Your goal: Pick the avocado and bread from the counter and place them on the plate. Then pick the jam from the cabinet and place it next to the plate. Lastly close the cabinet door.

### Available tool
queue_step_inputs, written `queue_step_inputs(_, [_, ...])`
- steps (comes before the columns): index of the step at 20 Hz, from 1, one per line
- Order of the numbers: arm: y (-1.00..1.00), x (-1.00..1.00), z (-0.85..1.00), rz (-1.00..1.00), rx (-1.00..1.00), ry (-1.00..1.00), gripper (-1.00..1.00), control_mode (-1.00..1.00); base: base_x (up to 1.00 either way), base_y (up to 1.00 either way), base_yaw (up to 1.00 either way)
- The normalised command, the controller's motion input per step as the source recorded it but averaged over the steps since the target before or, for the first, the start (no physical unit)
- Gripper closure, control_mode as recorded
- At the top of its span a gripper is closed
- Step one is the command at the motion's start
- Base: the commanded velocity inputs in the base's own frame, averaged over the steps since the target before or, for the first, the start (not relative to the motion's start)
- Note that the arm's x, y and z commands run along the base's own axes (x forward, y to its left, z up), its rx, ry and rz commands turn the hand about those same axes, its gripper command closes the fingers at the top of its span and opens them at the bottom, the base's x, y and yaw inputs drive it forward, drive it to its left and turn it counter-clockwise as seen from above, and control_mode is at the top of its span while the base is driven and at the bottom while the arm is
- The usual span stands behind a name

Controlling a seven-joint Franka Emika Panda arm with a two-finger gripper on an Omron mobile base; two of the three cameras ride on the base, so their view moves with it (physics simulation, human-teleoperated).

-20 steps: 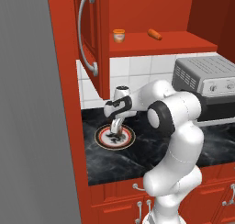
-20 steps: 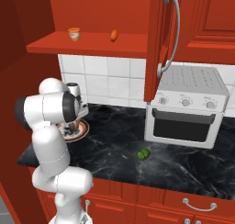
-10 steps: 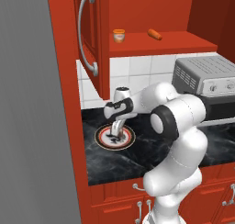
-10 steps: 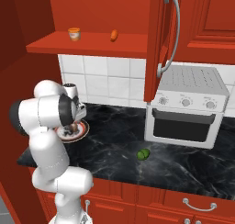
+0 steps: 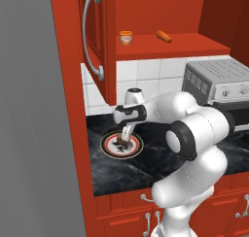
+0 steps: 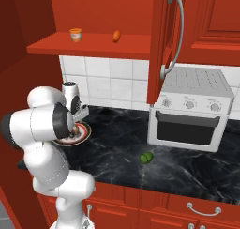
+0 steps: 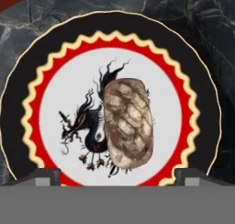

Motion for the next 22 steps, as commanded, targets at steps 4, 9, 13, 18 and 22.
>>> queue_step_inputs(4, [-0.34,-0.2,0.46,0.0,0.0,-0.09,-1.0,-1.0,0.0,0.0,0.0])
queue_step_inputs(9, [-0.42,-0.3,0.14,-0.05,0.0,-0.01,-1.0,-1.0,0.0,0.0,0.0])
queue_step_inputs(13, [-0.47,-0.36,0.08,-0.2,0.01,0.0,-1.0,-1.0,0.0,0.0,0.0])
queue_step_inputs(18, [-0.48,-0.3,0.08,-0.27,0.04,0.0,-1.0,-1.0,0.0,0.0,0.0])
queue_step_inputs(22, [-0.44,-0.28,0.07,-0.34,0.03,0.0,-1.0,-1.0,0.0,0.0,0.0])
